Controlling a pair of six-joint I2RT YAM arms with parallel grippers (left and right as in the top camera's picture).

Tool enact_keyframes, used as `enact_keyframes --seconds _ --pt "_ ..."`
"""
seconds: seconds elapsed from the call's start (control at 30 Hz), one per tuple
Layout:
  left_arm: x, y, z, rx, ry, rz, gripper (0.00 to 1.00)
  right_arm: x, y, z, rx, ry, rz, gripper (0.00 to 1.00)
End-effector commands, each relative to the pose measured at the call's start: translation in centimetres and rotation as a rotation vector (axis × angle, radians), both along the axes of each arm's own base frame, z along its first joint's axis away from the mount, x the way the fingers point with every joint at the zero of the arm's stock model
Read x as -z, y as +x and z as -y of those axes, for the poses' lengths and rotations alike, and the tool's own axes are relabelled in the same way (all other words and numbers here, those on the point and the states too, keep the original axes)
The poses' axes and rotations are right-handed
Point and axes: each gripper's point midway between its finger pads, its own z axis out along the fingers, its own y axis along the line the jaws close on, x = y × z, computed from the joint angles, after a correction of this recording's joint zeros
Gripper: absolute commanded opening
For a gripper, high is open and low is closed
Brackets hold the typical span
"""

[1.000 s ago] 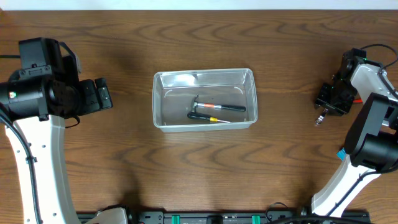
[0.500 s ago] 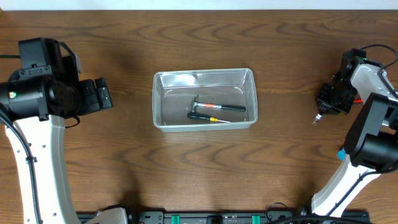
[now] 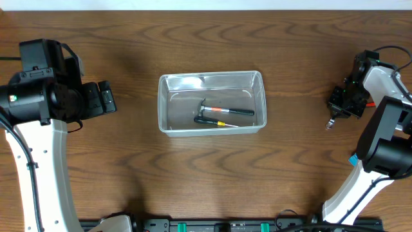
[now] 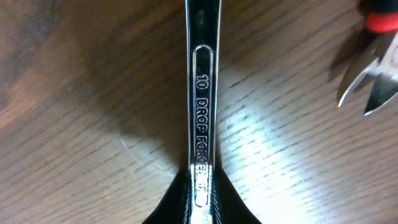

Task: Pack container
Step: 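Move the right gripper to the silver wrench and grasp it, then carry the wrench with the right gripper and release it into the container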

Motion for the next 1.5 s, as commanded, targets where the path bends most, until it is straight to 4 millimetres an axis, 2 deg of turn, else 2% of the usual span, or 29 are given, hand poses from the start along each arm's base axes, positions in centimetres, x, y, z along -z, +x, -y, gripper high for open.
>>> enact_keyframes --seconds 0.0,0.13,0.2,0.3,0.37,0.43,0.47,0.53,0.67,0.77,0.83,0.97,1.13,1.3,1.43,1.47 --pt "0.1 -0.1 -0.2 0.005 0.014 -0.009 0.98 -2.5 2.0 -1.2 -0.070 0.022 0.066 0.01" --pt "0.1 -0.1 -0.2 0.005 0.014 -0.008 0.98 -8.9 5.3 -4.0 -0.219 0.019 0.214 0.01" --pt "0.1 -0.1 -0.2 0.005 0.014 -0.009 0.98 -12.9 6.8 -6.5 -0.352 0.014 0.315 0.01" --pt "0.1 -0.1 -0.2 0.005 0.014 -0.008 0.98 -19.1 8.4 -11.8 -0.615 -0.030 0.479 0.01" --pt "0.1 -0.1 -0.2 0.005 0.014 -0.008 0.98 -22.2 8.6 -15.9 -0.819 -0.059 0.566 0.02" --pt "0.1 -0.1 -0.2 0.005 0.014 -0.008 0.98 -24.2 7.8 -21.0 -1.083 -0.086 0.636 0.01" --pt "0.1 -0.1 -0.2 0.005 0.014 -0.008 0.98 -24.5 7.4 -22.7 -1.174 -0.092 0.648 0.01" --pt "0.1 -0.1 -0.2 0.005 0.014 -0.008 0.98 -24.5 5.9 -27.2 -1.410 -0.098 0.663 0.01" --pt "0.1 -0.1 -0.2 0.005 0.014 -0.008 0.98 -22.5 3.3 -33.8 -1.741 -0.079 0.642 0.01" --pt "0.1 -0.1 -0.2 0.005 0.014 -0.008 0.98 -20.0 2.2 -36.9 -1.899 -0.054 0.597 0.01" --pt "0.1 -0.1 -0.2 0.005 0.014 -0.008 0.98 -17.9 1.7 -38.2 -1.966 -0.031 0.549 0.01" --pt "0.1 -0.1 -0.2 0.005 0.014 -0.008 0.98 -13.3 1.4 -39.1 -1.997 0.024 0.435 0.01" --pt "0.1 -0.1 -0.2 0.005 0.014 -0.008 0.98 -8.5 0.6 -39.2 -2.000 0.117 0.308 0.01" --pt "0.1 -0.1 -0.2 0.005 0.014 -0.008 0.98 -6.8 0.4 -37.8 -1.972 0.151 0.230 0.02" --pt "0.1 -0.1 -0.2 0.005 0.014 -0.008 0.98 -6.7 0.6 -37.2 -1.958 0.153 0.221 0.18" --pt "0.1 -0.1 -0.2 0.005 0.014 -0.008 0.98 -6.7 0.6 -37.2 -1.958 0.153 0.221 0.26"
